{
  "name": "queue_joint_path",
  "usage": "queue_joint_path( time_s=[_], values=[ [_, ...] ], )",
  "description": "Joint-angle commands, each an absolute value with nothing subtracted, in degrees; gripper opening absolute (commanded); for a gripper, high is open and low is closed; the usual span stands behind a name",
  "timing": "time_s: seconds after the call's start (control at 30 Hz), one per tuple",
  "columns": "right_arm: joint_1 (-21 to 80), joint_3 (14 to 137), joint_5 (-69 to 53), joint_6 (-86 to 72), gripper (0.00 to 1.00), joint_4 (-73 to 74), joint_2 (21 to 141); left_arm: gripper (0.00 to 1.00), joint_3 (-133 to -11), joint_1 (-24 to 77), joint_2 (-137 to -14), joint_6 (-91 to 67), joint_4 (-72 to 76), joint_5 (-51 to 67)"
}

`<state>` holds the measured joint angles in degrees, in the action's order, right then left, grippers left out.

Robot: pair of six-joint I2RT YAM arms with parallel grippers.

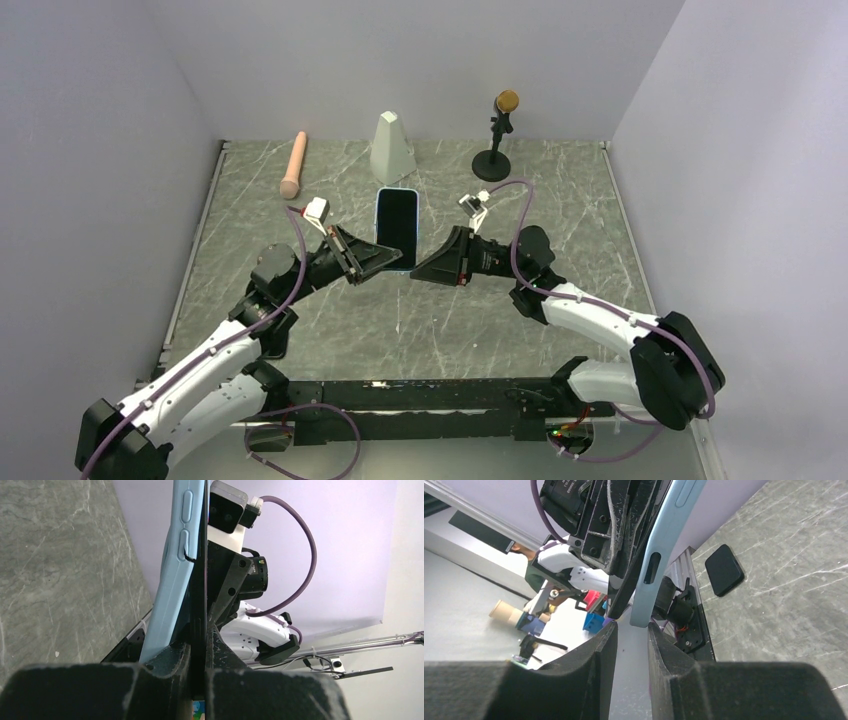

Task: Take the phone out of the phone case
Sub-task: Remove the phone case from the phone.

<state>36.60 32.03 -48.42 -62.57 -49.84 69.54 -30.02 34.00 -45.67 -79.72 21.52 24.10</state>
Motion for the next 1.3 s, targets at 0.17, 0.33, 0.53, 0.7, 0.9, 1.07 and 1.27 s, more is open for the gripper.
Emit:
queue_joint_path(
  time_s=[0.17, 0.33, 0.53, 0.7, 0.9, 1.07, 1.27],
  values=[
    [37.3, 33.6, -45.9, -63.6, 0.34, -55.1, 71.8, 0.0, -31.9, 35.4, -46.1, -80.9, 29.3, 24.2],
    [37.5, 33.7, -45.5, -65.8, 0.29, -58.9, 73.8, 0.0, -31.3, 36.0, -46.4, -81.4, 30.4, 24.2],
    [37.9, 32.9, -44.3, -66.2, 0.24, -59.7, 73.9, 0.0, -31.5, 36.2, -45.9, -80.7, 29.2, 24.1],
    [38.4, 32.2, -43.2, -66.7, 0.19, -60.6, 74.2, 0.0, -30.7, 36.4, -45.9, -80.7, 29.5, 24.2],
    [38.8, 31.6, -41.9, -67.5, 0.0, -61.4, 74.6, 0.0, -30.3, 37.9, -46.2, -80.5, 29.7, 23.6],
    [38.8, 30.6, -39.4, -68.0, 0.0, -60.3, 74.2, 0.0, -29.8, 40.5, -45.9, -79.2, 28.4, 22.2],
    [38.1, 29.2, -35.4, -70.1, 0.0, -60.2, 74.7, 0.0, -27.0, 42.9, -44.1, -78.9, 28.4, 19.8]
  ],
)
